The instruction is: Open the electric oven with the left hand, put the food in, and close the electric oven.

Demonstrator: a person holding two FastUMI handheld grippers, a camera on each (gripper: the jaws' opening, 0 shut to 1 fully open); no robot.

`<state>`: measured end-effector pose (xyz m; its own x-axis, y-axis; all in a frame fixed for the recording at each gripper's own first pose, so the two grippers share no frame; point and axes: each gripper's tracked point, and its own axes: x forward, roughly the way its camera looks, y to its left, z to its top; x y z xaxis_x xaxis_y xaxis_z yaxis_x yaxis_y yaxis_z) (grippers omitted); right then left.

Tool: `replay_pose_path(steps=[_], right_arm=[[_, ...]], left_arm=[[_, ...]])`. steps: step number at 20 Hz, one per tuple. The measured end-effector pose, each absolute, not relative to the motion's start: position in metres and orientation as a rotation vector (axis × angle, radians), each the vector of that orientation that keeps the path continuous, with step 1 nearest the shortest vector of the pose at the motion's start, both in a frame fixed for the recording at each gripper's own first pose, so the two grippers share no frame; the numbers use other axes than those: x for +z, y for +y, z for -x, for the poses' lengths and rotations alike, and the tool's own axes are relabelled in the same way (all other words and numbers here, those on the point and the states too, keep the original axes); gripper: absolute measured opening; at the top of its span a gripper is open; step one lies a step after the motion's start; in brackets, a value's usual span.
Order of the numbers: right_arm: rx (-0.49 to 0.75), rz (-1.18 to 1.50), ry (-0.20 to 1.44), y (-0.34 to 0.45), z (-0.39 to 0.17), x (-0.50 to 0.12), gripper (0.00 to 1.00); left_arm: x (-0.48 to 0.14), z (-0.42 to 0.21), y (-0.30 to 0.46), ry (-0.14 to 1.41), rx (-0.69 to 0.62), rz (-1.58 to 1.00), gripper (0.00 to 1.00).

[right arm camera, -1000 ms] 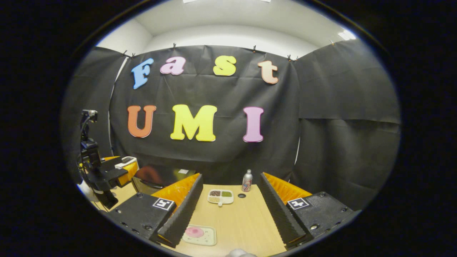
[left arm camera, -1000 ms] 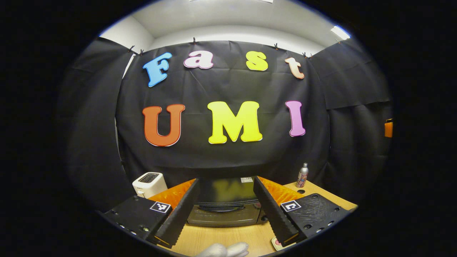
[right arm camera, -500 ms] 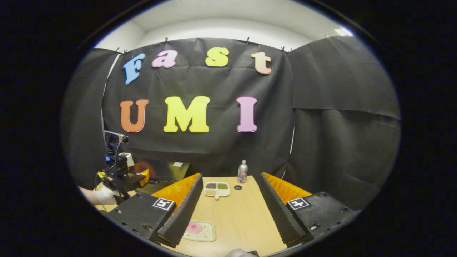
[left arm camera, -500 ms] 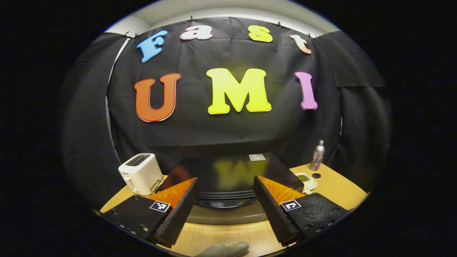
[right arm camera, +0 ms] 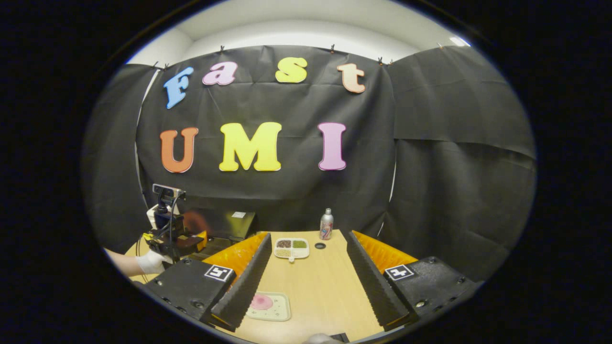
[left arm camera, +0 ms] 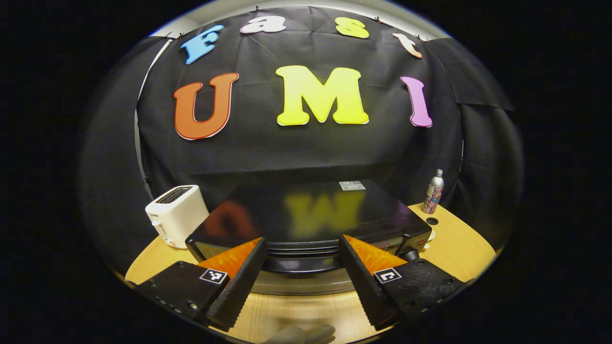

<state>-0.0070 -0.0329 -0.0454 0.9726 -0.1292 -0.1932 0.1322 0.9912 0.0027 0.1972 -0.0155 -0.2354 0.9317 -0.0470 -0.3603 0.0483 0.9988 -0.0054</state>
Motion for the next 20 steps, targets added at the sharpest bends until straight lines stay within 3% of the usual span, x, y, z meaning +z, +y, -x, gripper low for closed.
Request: replay_pose_path(steps=[3, 4, 8, 9, 10, 11, 15, 20], right_arm=[[-0.119, -0.019, 0.202, -0.027, 0.006, -0.050, 1.00], [-0.115, -0.017, 0.202, -0.026, 0.006, -0.051, 0.96], [-0.101, -0.031, 0.203, -0.023, 0.005, -0.053, 1.00], [-0.098, -0.032, 0.206, -0.023, 0.006, -0.056, 0.96], [-0.096, -0.033, 0.208, -0.022, 0.006, -0.057, 1.00], [-0.093, -0.034, 0.211, -0.022, 0.006, -0.058, 0.96], [-0.080, -0.056, 0.235, -0.018, 0.006, -0.068, 1.00], [-0.067, -0.057, 0.239, -0.013, 0.003, -0.072, 0.96]], left_arm=[[-0.235, -0.190, -0.015, 0.393, -0.050, 0.007, 0.96], [-0.236, -0.187, -0.015, 0.400, -0.049, 0.012, 0.96], [-0.237, -0.169, -0.015, 0.407, -0.057, 0.000, 0.96], [-0.239, -0.164, -0.015, 0.414, -0.058, 0.004, 0.96], [-0.241, -0.158, -0.015, 0.423, -0.059, 0.010, 0.96], [-0.242, -0.153, -0.016, 0.430, -0.061, 0.011, 0.96], [-0.249, -0.128, -0.016, 0.454, -0.064, 0.003, 0.96], [-0.268, -0.094, -0.016, 0.509, -0.065, 0.006, 0.96]])
